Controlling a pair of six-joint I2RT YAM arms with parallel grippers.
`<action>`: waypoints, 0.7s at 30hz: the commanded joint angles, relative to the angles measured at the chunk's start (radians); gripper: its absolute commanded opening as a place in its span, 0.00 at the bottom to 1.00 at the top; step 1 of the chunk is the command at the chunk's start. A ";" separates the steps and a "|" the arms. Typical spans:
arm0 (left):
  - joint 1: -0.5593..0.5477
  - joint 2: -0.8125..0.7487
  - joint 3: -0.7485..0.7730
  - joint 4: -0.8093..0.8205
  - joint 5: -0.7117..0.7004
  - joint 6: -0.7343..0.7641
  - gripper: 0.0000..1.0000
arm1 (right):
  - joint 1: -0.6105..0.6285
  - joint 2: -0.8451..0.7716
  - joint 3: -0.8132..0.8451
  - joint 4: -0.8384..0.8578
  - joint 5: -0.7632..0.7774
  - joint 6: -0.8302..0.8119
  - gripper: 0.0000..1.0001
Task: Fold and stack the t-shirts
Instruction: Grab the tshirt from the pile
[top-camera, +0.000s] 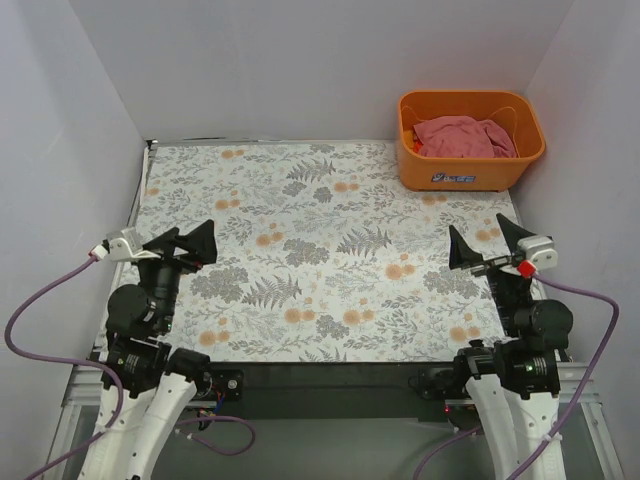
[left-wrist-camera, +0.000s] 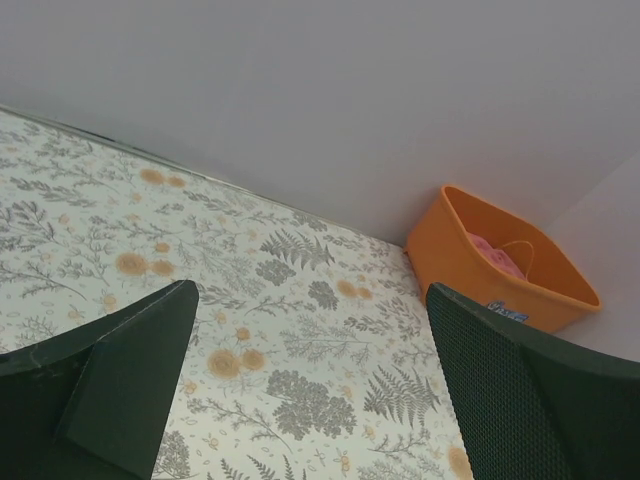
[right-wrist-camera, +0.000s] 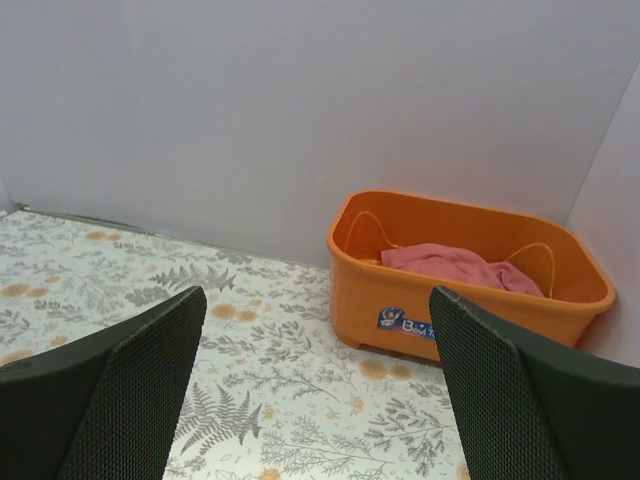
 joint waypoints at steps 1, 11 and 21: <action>0.000 0.057 -0.056 0.011 0.037 -0.028 0.98 | -0.003 0.129 0.025 0.036 0.000 0.033 0.98; -0.002 0.201 -0.136 0.044 0.074 -0.037 0.98 | -0.003 0.585 0.173 0.099 0.018 0.038 0.99; -0.009 0.229 -0.194 0.083 0.080 -0.026 0.98 | -0.026 1.106 0.592 0.050 0.185 0.012 0.98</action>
